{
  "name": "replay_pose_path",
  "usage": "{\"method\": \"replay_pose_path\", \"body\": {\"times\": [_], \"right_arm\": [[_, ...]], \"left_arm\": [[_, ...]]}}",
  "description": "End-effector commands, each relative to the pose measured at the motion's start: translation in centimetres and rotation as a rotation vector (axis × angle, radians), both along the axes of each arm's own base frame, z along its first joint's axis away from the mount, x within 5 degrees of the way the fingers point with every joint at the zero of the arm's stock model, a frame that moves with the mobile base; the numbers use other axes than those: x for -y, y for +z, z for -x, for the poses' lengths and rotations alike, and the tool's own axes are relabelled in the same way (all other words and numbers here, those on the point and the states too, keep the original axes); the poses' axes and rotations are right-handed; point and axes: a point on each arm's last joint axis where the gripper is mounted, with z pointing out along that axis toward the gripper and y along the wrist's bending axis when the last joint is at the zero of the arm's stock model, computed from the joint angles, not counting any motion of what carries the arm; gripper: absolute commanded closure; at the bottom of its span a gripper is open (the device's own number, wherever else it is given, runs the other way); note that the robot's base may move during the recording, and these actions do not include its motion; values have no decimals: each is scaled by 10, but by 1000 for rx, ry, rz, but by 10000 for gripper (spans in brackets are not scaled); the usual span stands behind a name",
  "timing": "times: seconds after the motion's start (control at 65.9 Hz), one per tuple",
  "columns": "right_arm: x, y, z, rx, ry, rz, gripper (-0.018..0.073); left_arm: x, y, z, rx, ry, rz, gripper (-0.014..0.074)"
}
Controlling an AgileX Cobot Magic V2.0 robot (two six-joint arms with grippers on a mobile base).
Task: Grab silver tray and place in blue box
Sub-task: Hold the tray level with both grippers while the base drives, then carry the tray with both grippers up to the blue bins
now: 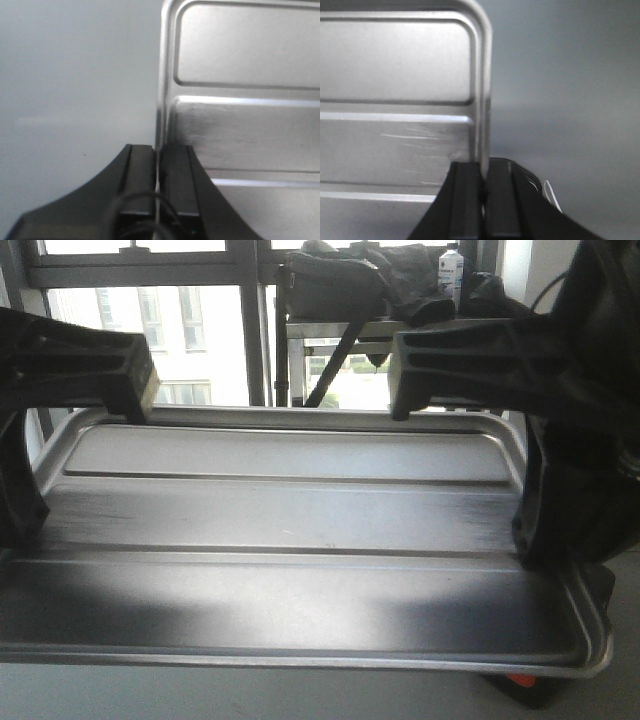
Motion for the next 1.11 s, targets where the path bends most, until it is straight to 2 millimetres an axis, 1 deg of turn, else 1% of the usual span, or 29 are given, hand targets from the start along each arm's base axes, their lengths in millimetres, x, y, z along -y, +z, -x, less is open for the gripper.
{"method": "replay_pose_path", "body": {"times": [0.0, 1.092], "right_arm": [[-5, 18, -4, 85, 38, -92, 501], [-5, 18, -4, 85, 38, -92, 501]], "left_arm": [[6, 16, 1, 58, -50, 96, 610], [6, 16, 1, 58, -50, 96, 610]]}}
